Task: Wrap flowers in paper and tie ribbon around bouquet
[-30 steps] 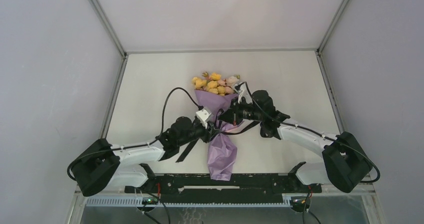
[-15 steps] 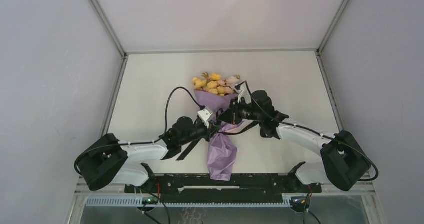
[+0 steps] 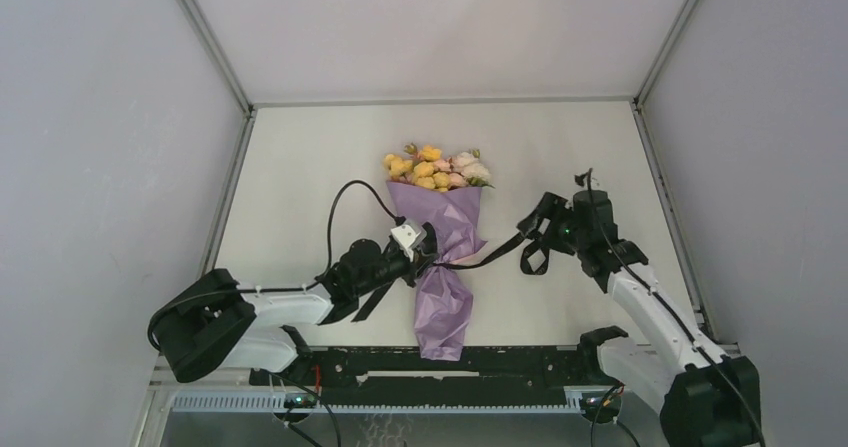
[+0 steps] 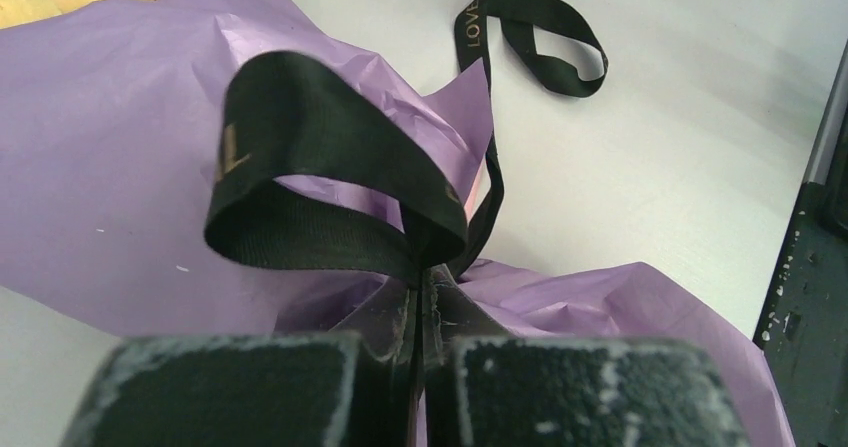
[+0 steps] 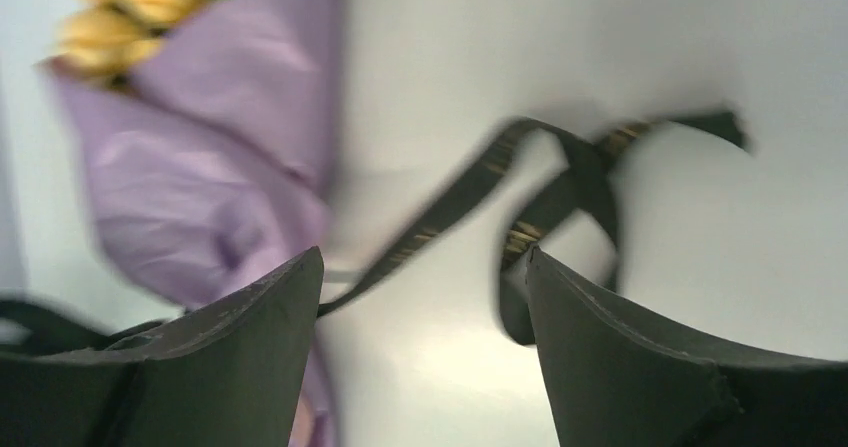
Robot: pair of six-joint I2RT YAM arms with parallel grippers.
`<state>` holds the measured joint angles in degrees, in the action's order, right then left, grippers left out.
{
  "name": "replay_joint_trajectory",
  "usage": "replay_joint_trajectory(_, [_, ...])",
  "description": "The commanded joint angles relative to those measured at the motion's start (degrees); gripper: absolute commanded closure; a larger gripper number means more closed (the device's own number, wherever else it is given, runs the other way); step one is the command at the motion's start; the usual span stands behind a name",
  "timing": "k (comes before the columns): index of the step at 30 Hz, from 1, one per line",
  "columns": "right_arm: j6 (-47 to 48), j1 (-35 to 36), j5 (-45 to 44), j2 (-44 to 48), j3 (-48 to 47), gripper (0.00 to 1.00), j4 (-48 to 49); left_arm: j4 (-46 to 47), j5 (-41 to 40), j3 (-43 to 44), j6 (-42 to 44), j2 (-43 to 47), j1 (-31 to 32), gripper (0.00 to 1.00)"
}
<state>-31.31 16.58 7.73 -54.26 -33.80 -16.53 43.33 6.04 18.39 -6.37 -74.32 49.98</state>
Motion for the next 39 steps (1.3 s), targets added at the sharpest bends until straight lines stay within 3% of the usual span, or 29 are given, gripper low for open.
replay_joint_trajectory(1, [-0.15, -7.77, -0.34, -3.57, 2.55, 0.17, -8.56, 5.09, -1.35, -1.74, 2.56, 2.26, 0.54, 1.00])
replay_joint_trajectory(9, [0.56, -9.34, 1.70, -13.18, 4.33, 0.32, -2.96, 7.00, -0.86, -3.21, 5.43, 3.47, 0.65, 1.00])
replay_joint_trajectory(17, [4.35, 5.11, -22.73, -9.84, -6.94, 0.32, -17.95, 7.12, -0.11, -3.93, 6.19, 4.36, 0.74, 1.00])
replay_joint_trajectory(19, [5.12, 6.93, -21.16, -10.92, -8.18, 0.32, -17.04, 7.12, -0.18, -3.95, 6.26, 4.45, 0.78, 1.00])
replay_joint_trajectory(23, [6.83, 5.05, -10.02, -19.23, -8.38, 0.33, -12.02, 6.84, -0.67, -3.71, 6.11, 4.37, 0.79, 1.00])
replay_joint_trajectory(29, [7.84, 3.97, -8.34, -28.39, -9.15, 0.43, -10.76, 6.94, 0.05, -3.88, 6.28, 4.42, 0.75, 1.00])
replay_joint_trajectory(31, [8.01, 3.95, -6.01, -28.85, -9.08, 0.54, -10.65, 6.93, 0.14, -3.92, 6.28, 4.50, 0.74, 1.00])
replay_joint_trajectory(34, [9.16, 3.70, -1.39, -28.51, -9.04, 0.84, -11.36, 6.94, 0.40, -3.92, 6.28, 4.33, 0.74, 1.00])
replay_joint_trajectory(36, [11.91, 1.71, 7.03, -25.46, -9.22, 1.00, -11.78, 6.94, 0.52, -3.99, 6.28, 4.60, 0.74, 1.00])
replay_joint_trajectory(39, [15.24, -1.08, 18.65, -15.81, -12.26, 1.00, -12.60, 6.93, 0.57, -4.33, 8.15, 4.97, 0.74, 1.00])
